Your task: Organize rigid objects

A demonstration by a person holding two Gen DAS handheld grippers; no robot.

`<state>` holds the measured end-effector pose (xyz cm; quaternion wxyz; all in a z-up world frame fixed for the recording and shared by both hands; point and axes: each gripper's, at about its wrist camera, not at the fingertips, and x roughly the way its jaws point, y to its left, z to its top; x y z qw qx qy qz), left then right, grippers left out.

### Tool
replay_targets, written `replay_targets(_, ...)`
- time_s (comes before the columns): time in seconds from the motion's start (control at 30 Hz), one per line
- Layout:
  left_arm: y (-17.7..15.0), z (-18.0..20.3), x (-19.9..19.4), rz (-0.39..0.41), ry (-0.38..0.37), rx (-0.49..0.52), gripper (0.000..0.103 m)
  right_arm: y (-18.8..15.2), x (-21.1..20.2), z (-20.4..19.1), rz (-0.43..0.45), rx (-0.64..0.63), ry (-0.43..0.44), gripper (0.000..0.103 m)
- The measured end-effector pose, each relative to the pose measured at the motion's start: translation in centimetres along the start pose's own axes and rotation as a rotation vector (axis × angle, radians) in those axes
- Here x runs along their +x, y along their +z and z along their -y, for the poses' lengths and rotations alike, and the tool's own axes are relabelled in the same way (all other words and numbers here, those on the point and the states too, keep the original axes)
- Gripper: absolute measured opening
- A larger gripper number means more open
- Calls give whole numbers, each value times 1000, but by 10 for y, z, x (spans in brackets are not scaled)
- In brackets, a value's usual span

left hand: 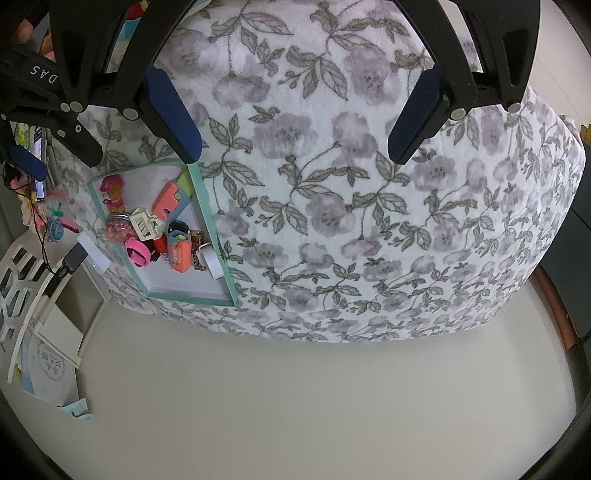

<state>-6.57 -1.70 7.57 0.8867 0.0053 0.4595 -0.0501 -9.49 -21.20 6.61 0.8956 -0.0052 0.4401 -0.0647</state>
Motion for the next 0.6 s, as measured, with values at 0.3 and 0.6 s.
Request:
replay_targets(0.3,1,-1,0,-4,-8,1,101,0,1,-2,-5,-6,-3,103)
replay_targets(0.6,-2,1,-2,10,-1,17,101,0,3,-1,-10,-14,-2,103)
